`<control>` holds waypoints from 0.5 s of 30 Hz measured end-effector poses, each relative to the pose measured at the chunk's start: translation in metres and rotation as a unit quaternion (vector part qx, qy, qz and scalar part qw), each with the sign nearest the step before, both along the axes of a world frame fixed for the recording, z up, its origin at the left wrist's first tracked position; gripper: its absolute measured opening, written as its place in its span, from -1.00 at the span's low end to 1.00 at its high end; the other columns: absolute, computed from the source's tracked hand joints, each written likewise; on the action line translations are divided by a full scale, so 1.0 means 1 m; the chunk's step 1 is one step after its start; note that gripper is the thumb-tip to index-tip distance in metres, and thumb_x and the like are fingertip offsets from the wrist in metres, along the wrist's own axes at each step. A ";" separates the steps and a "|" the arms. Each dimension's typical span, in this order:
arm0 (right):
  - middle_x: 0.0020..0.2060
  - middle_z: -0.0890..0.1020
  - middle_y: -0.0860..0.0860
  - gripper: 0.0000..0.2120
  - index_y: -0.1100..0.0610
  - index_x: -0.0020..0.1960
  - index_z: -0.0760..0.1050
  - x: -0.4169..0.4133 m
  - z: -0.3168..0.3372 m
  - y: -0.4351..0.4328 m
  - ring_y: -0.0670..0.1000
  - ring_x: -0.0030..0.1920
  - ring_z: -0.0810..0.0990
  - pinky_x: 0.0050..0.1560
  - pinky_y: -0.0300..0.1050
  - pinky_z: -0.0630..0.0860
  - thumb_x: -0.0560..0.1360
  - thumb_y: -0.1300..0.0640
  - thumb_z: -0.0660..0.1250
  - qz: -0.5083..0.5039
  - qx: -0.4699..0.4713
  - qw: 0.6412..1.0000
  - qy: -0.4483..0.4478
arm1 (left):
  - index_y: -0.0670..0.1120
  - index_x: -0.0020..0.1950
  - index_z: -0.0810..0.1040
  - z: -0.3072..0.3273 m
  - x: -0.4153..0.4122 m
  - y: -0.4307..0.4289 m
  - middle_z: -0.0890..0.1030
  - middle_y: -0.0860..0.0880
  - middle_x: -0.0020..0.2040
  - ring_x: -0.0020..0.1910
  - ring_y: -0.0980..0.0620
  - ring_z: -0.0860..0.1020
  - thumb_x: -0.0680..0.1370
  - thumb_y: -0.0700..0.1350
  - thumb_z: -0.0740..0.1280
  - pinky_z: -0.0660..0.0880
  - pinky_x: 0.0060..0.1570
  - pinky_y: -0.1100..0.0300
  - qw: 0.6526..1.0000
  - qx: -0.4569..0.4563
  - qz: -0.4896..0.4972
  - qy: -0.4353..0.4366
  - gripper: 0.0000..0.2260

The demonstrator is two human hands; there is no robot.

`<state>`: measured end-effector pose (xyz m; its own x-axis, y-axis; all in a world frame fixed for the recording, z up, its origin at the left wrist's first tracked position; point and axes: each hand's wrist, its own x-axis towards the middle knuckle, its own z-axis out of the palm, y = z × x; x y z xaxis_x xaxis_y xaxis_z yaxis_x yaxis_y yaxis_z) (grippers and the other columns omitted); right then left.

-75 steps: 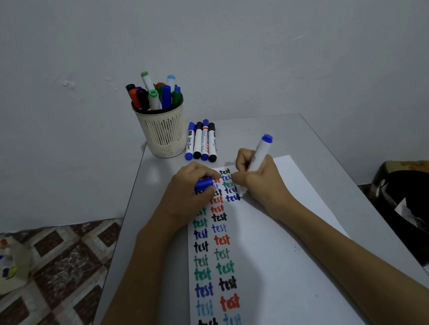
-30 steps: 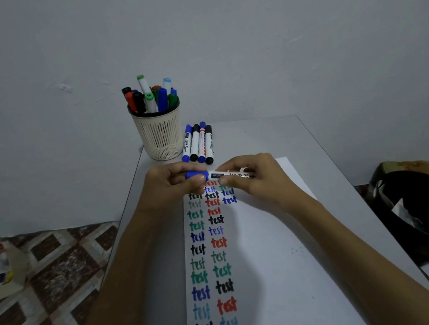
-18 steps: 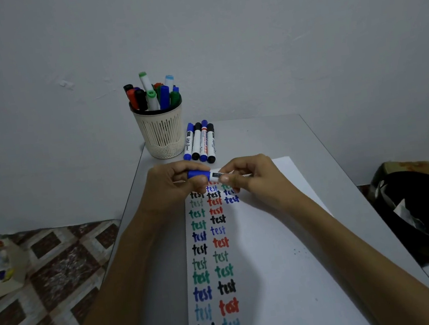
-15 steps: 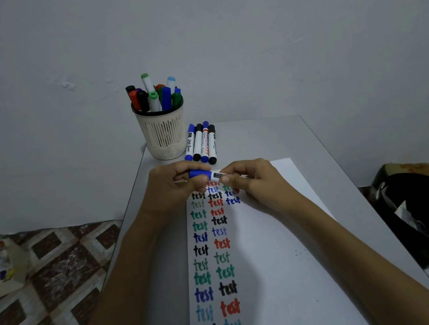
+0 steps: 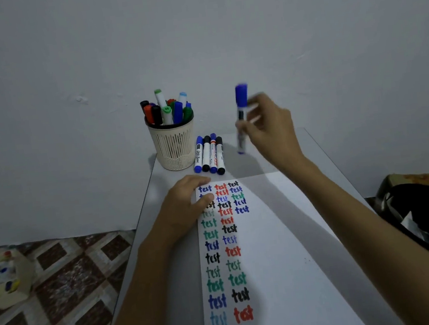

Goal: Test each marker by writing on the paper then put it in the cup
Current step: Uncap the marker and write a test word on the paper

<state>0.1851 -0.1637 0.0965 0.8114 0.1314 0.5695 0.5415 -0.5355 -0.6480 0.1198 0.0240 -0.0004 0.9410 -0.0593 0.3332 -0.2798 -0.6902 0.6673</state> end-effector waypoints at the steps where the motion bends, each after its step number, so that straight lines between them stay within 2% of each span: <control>1: -0.22 0.62 0.02 -0.57 0.14 0.33 0.35 0.004 0.012 0.010 -0.16 -0.32 0.59 -0.21 -0.27 0.57 0.51 0.22 0.40 0.026 0.034 0.999 -0.017 | -0.09 0.25 0.49 -0.001 0.000 0.000 0.51 -0.03 0.21 0.16 0.05 0.49 0.51 -0.11 0.33 0.45 0.20 0.03 1.000 -0.003 -0.001 -0.002 -0.69; 4: -0.33 0.62 0.04 -0.35 0.15 0.47 0.14 0.017 0.039 0.041 -0.09 -0.37 0.63 -0.24 -0.17 0.63 0.49 0.29 0.39 0.091 0.105 0.987 -0.075 | -0.10 0.22 0.51 -0.003 0.000 0.001 0.51 -0.03 0.20 0.16 0.05 0.49 0.52 -0.12 0.33 0.44 0.20 0.09 1.000 -0.009 -0.008 -0.009 -0.72; 7: -0.32 0.62 0.06 -0.36 0.16 0.46 0.16 0.025 0.050 0.072 -0.05 -0.36 0.65 -0.24 -0.02 0.65 0.49 0.31 0.38 0.108 0.138 0.977 -0.117 | -0.11 0.20 0.52 -0.003 0.000 0.002 0.52 -0.03 0.18 0.15 0.05 0.49 0.50 -0.07 0.32 0.43 0.19 0.16 1.000 -0.006 -0.011 -0.013 -0.71; 9: -0.30 0.62 0.08 -0.38 0.13 0.45 0.20 0.026 0.047 0.089 -0.02 -0.36 0.65 -0.27 0.00 0.65 0.48 0.33 0.38 0.104 0.131 0.978 -0.128 | -0.11 0.19 0.53 -0.002 0.000 0.002 0.53 -0.03 0.18 0.14 0.07 0.49 0.45 0.00 0.27 0.42 0.19 0.16 1.000 -0.004 -0.009 -0.010 -0.64; 12: -0.27 0.61 0.13 -0.44 0.10 0.39 0.28 0.030 0.030 0.103 0.05 -0.30 0.63 -0.27 0.08 0.61 0.46 0.34 0.37 0.101 0.043 0.986 -0.125 | -0.12 0.18 0.54 -0.001 0.001 0.001 0.54 -0.03 0.17 0.13 0.07 0.49 0.44 0.02 0.25 0.43 0.18 0.13 1.000 -0.001 -0.009 -0.006 -0.62; 15: -0.07 0.58 0.12 -0.59 0.12 0.30 0.40 0.035 0.014 0.104 0.08 -0.04 0.53 -0.08 0.11 0.54 0.48 0.24 0.37 0.082 -0.088 0.984 -0.130 | -0.12 0.17 0.55 -0.001 0.000 0.002 0.55 -0.03 0.15 0.12 0.07 0.50 0.44 0.01 0.25 0.43 0.17 0.15 1.000 -0.005 -0.009 -0.005 -0.63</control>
